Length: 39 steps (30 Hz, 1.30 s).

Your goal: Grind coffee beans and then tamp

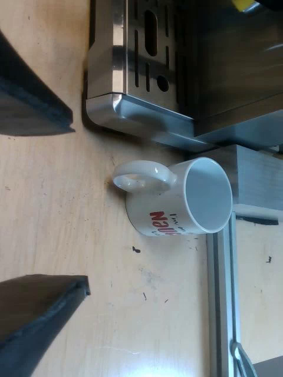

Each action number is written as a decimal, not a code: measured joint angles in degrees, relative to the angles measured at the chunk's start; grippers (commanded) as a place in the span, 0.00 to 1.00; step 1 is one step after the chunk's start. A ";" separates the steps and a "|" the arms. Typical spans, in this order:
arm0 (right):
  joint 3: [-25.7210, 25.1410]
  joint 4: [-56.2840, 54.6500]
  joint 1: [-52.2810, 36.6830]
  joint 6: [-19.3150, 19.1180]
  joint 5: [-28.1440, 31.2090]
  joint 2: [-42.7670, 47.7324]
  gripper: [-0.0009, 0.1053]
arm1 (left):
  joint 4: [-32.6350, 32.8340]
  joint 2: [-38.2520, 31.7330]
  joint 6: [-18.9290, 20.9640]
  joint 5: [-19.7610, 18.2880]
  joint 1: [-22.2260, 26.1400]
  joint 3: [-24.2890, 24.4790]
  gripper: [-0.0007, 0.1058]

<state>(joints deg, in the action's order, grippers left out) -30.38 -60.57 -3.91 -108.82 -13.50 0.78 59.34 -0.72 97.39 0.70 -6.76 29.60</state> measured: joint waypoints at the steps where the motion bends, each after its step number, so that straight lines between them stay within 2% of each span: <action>1: 0.00 0.00 0.00 0.39 0.00 0.00 0.52 | 0.00 0.00 0.00 0.00 0.00 0.00 1.00; 15: 0.00 0.86 0.11 1.29 0.00 0.00 0.52 | -0.78 0.00 0.00 -0.70 0.00 -0.06 1.00; 19: 0.00 0.86 0.11 1.29 -1.07 0.00 0.52 | -0.75 0.00 0.00 -4.39 0.00 -0.06 1.00; 24: -5.01 0.86 0.11 -0.17 -2.52 -0.16 0.52 | -1.28 0.00 0.00 -5.07 -0.23 -0.06 1.00; 29: -11.17 0.86 0.11 -3.48 -4.49 -5.82 0.52 | -5.17 0.00 0.00 -5.13 -3.64 -0.20 1.00; 39: -14.28 1.33 0.11 -4.99 -10.37 -13.64 0.52 | -5.97 0.00 0.00 -5.13 -7.49 -0.20 0.97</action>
<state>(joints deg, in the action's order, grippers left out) -44.66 -59.23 -3.80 -113.82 -23.88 -12.86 53.37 -0.72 97.39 -4.43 -14.25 29.40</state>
